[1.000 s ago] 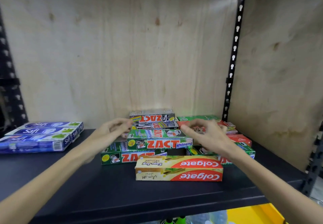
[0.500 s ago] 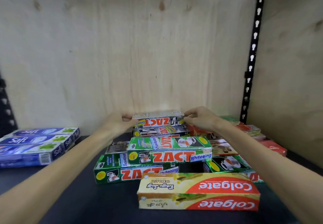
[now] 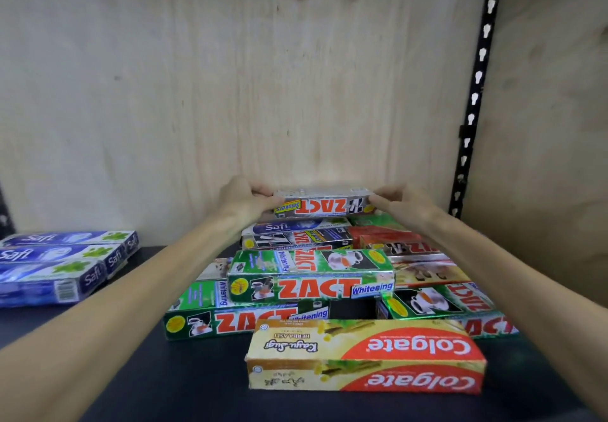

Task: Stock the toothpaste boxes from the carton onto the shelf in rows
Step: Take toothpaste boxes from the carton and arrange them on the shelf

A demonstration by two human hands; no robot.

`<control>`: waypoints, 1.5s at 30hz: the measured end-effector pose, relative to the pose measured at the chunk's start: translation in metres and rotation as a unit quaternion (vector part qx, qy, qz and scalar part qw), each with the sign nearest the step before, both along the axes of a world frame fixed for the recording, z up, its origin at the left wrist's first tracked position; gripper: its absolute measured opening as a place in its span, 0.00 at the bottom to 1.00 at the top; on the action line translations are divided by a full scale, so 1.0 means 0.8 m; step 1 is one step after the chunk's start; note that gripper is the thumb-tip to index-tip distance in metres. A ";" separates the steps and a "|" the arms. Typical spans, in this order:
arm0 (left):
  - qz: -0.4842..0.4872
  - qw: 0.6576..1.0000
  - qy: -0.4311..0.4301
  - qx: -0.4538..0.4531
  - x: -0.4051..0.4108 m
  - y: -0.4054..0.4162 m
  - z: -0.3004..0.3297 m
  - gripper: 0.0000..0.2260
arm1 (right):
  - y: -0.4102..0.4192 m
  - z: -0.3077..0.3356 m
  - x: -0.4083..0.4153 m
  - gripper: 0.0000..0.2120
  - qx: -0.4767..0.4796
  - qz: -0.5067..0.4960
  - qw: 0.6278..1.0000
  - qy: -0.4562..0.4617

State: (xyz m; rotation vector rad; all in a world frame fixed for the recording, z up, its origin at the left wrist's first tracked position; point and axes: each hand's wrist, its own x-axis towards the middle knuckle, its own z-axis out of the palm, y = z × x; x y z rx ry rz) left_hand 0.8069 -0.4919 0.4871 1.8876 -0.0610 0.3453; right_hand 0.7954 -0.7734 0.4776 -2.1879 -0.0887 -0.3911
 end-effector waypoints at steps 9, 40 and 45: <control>-0.116 0.984 0.094 0.095 0.020 -0.082 0.014 0.11 | -0.077 -0.012 -0.004 0.21 -0.054 -0.135 0.989 0.012; -0.139 0.960 -0.048 0.240 0.050 -0.140 0.001 0.21 | -0.127 -0.033 -0.014 0.23 -0.091 -0.152 0.980 -0.086; -0.129 0.959 -0.042 0.250 0.046 -0.101 0.012 0.28 | -0.119 -0.023 -0.017 0.22 -0.174 -0.163 0.963 -0.127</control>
